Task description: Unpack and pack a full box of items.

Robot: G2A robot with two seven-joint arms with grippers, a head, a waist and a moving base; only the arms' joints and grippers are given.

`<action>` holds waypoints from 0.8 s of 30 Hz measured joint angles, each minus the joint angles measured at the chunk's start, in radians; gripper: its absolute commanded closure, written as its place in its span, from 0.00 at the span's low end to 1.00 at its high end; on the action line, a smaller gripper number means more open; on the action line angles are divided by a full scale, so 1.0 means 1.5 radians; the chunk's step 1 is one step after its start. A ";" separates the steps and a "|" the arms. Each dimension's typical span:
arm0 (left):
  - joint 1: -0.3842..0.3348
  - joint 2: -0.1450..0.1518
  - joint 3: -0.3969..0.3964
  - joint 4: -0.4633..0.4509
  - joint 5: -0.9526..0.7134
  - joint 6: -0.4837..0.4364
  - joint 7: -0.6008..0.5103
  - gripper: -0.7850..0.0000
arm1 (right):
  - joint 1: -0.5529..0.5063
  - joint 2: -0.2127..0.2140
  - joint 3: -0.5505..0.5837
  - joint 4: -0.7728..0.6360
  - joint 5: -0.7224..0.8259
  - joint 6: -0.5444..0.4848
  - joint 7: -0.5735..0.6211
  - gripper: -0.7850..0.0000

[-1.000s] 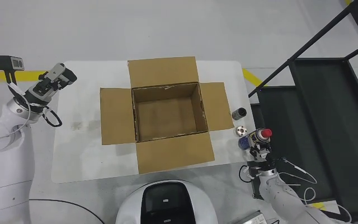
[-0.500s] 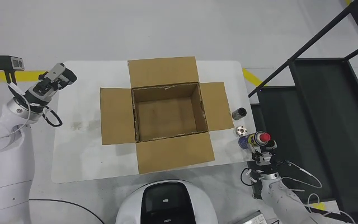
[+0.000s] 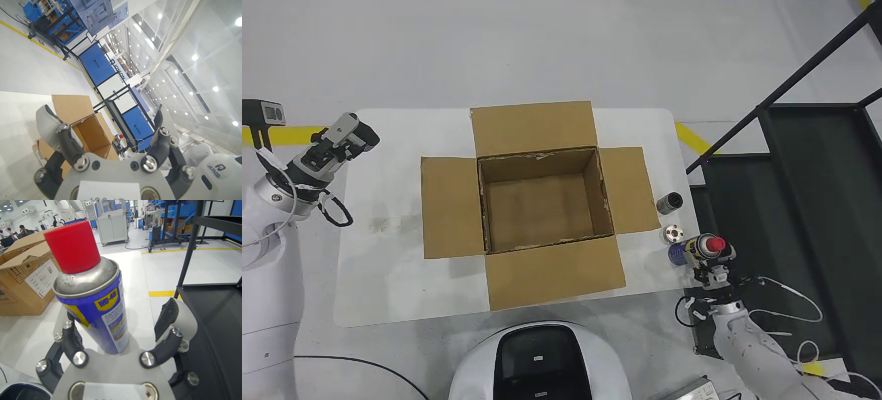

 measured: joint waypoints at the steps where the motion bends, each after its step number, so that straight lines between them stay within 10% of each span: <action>1: 0.000 0.000 0.000 0.000 0.000 0.000 0.000 0.00 | 0.005 -0.001 -0.001 0.005 -0.007 0.003 -0.001 0.00; 3: 0.000 0.000 0.000 0.000 0.000 0.000 0.000 0.00 | 0.011 -0.003 -0.002 0.012 -0.013 0.007 -0.001 0.00; 4: 0.000 0.000 0.000 0.000 0.000 0.000 0.000 0.00 | 0.014 -0.005 -0.002 0.017 -0.010 0.003 0.001 0.22; 5: 0.000 0.000 0.000 0.000 0.000 0.000 0.000 0.00 | 0.016 -0.007 -0.003 0.019 -0.009 0.000 0.003 0.72; 6: 0.000 0.000 0.000 0.000 0.000 0.000 0.000 0.00 | 0.017 -0.008 -0.003 0.021 -0.010 -0.001 0.003 1.00; 24: 0.000 0.000 0.000 0.000 0.000 0.000 0.000 0.00 | -0.048 0.004 0.032 -0.060 0.000 0.014 -0.014 1.00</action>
